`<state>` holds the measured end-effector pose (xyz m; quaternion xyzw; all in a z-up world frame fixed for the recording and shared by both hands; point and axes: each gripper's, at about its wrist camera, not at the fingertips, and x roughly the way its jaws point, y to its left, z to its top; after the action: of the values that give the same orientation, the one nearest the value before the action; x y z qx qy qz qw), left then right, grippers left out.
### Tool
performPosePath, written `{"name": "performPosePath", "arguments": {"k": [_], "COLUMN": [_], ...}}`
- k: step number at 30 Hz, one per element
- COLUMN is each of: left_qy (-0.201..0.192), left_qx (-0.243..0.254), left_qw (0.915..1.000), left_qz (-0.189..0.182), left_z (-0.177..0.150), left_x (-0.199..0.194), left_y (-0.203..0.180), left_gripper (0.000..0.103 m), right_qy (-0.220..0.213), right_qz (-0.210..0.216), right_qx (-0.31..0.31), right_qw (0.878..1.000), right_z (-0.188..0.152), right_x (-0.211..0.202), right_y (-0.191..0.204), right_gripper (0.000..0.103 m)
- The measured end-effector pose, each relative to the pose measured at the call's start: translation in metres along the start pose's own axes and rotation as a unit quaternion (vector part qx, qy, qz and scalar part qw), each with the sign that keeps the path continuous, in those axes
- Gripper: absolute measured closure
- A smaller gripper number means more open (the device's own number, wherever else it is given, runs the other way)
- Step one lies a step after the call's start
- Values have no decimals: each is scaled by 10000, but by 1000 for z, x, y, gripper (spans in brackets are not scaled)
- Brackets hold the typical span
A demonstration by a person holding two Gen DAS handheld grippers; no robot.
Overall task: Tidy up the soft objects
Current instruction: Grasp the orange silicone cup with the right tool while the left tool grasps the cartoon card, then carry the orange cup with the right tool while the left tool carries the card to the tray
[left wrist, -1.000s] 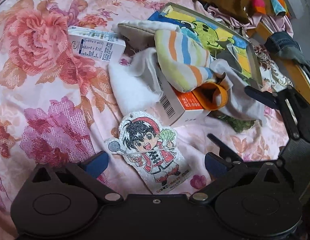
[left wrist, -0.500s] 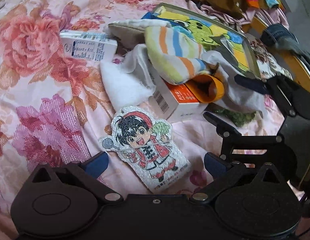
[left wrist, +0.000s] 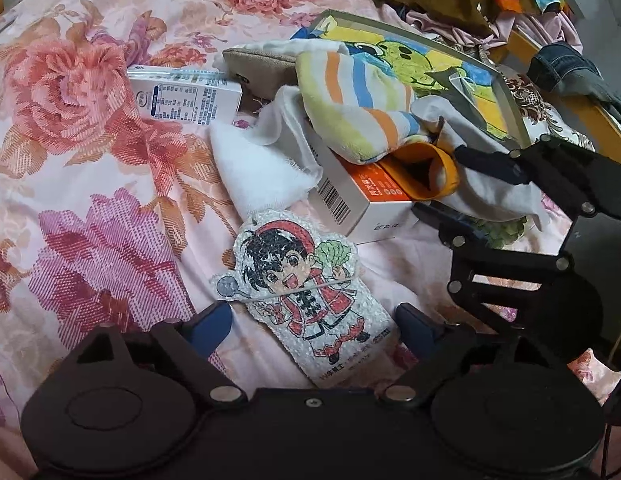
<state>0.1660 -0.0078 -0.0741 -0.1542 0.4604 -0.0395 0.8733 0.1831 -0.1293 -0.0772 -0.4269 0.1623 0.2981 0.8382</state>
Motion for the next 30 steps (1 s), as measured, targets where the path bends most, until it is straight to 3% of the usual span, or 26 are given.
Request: {"name": "performPosePath", "arguments": {"k": [3,5,13,15,20,23,24,26,30], "left_qy": [-22,49,164,179,169,124,99,80,56], "left_qx": [-109,-276,-587,-850,-1767,-1745,-1592,-1370,-1555], "left_qw": [9997,9983,9963,9936,9778,9792,9830,9871,9828], "left_qz": [-238,-513,-606,-723,-1115,-1026,-911,-821,-991], "left_z": [0,-1,0,0,2,1,1,1,1], "left_x": [-4,-4,1,3,9,11,11,9,5], "left_y": [1,2,10,17,37,33,29,24,28], "left_gripper": [24,24,23,22,17,21,31,33,33], "right_qy": [21,25,19,30,81,107,107,95,70], "right_qz": [-21,-8,-53,-57,-189,-285,-327,-427,-617], "right_qx": [-108,-91,-123,-125,-195,-213,-218,-251,-322], "right_qw": [9999,10000,9999,9999,9996,9993,9992,9987,9976], "right_z": [0,0,1,1,3,4,5,5,5], "right_x": [2,2,-5,-7,-13,-16,-17,-21,-28], "right_y": [4,4,4,4,5,6,6,7,10], "right_gripper": [57,61,77,79,84,86,87,88,89]}}
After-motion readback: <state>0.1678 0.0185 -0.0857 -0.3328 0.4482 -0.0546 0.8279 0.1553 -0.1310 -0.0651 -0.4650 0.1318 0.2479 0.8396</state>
